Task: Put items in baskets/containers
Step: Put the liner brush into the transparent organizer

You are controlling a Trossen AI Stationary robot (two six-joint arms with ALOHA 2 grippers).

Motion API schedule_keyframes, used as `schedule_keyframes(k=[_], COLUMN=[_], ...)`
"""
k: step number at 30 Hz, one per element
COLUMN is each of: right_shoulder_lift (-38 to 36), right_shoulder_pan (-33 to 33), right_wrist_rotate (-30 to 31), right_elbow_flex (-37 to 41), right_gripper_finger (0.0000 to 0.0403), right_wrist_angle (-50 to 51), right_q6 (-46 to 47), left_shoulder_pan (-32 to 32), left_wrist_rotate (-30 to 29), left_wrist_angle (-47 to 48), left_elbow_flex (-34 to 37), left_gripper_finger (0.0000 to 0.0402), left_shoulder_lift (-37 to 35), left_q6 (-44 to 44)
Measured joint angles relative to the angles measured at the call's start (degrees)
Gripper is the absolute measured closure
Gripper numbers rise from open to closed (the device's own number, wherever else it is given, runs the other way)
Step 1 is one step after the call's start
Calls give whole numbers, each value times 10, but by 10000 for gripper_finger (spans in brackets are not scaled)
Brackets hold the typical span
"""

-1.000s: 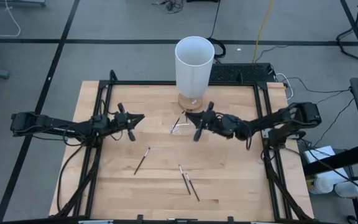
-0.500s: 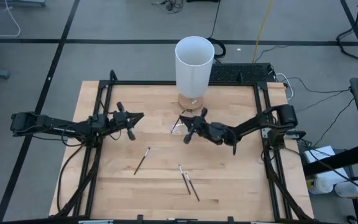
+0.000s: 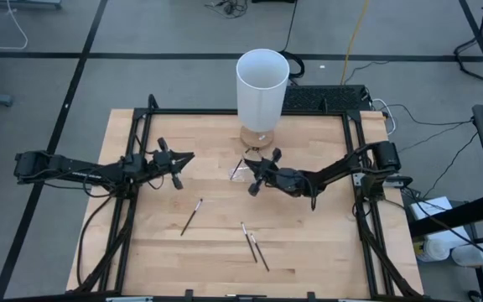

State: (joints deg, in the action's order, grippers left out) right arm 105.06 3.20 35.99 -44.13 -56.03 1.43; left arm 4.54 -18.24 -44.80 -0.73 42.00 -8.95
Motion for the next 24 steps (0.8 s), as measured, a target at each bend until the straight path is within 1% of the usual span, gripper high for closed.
schedule_keyframes(k=[9, 14, 19, 24], right_shoulder_lift=[-1, -1, -1, 18], right_shoulder_pan=[-10, -12, -12, -12], right_wrist_rotate=[0, -2, -1, 0], right_elbow_flex=[25, 27, 27, 27], right_gripper_finger=[403, 403, 403, 403], right_wrist_angle=[-3, -2, 37, 34], right_q6=[41, 45, 72, 83], left_shoulder_pan=[0, 0, 0, 0], left_wrist_rotate=[1, 1, 1, 1], left_wrist_angle=[0, 0, -6, -16], left_elbow_flex=[0, 0, 0, 0], left_gripper_finger=[360, 360, 360, 360], left_shoulder_lift=[0, 0, 0, 0], left_q6=[2, 2, 0, 0])
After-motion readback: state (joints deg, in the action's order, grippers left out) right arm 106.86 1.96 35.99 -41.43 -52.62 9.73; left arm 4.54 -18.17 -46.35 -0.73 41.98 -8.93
